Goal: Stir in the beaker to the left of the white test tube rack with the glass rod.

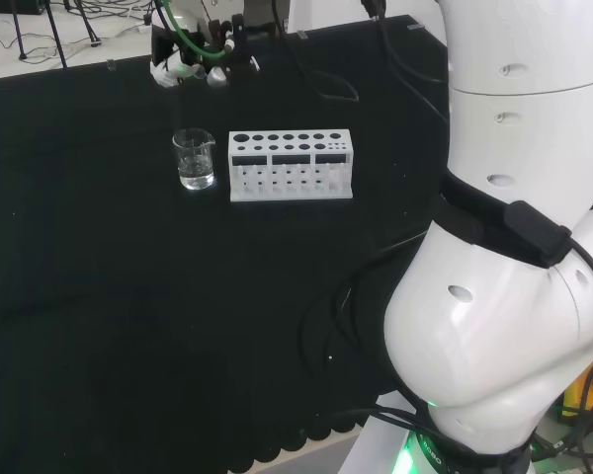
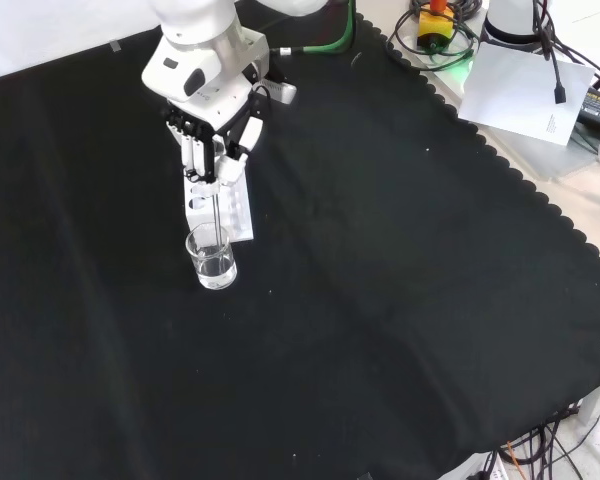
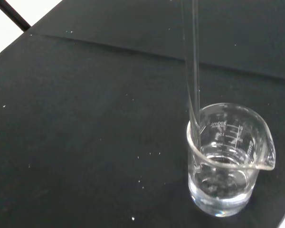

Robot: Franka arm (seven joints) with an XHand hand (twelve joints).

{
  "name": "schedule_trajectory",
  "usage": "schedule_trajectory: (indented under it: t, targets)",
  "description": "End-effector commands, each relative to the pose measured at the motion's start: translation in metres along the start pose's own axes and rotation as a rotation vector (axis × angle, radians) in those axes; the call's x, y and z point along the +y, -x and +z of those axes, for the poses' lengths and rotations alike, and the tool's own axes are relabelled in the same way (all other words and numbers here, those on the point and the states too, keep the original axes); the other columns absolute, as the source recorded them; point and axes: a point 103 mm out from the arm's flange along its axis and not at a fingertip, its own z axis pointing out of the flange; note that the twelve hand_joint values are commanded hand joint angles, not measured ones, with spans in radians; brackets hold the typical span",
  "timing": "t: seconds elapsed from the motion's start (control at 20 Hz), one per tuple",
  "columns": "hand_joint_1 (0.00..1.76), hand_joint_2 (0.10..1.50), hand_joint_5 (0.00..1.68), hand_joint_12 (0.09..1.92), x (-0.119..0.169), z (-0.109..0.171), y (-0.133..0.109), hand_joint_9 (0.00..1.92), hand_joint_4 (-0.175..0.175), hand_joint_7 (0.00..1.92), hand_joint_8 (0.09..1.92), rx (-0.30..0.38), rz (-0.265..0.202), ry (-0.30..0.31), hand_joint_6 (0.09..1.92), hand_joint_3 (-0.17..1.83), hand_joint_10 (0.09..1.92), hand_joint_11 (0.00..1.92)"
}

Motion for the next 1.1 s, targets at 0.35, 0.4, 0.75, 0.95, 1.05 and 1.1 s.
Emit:
schedule_trajectory:
  t: [0.35,0.4,0.75,0.95,1.05,1.1]
  targets:
    - [1.31,1.11,1.37,0.68,-0.010,-0.011,0.055,1.63,-0.175,1.13,1.10,0.018,0.082,0.018,0.09,-0.17,0.82,1.65]
    - [1.31,1.11,1.37,0.68,-0.015,-0.009,0.056,1.63,-0.175,1.13,1.10,0.017,0.092,0.014,0.09,-0.17,0.82,1.65]
    - [1.31,1.11,1.37,0.68,-0.018,0.000,0.026,1.63,-0.175,1.13,1.10,0.007,0.073,-0.010,0.09,-0.17,0.82,1.65]
    - [1.31,1.11,1.37,0.69,-0.010,0.002,0.008,1.63,-0.175,1.13,1.10,0.001,0.034,-0.015,0.09,-0.17,0.82,1.65]
    - [1.31,1.11,1.38,0.69,-0.007,-0.001,0.006,1.63,-0.175,1.13,1.10,0.000,0.024,-0.009,0.09,-0.17,0.82,1.65]
    - [1.31,1.11,1.38,0.69,-0.006,-0.003,0.006,1.63,-0.175,1.13,1.10,0.000,0.021,-0.006,0.09,-0.17,0.82,1.65]
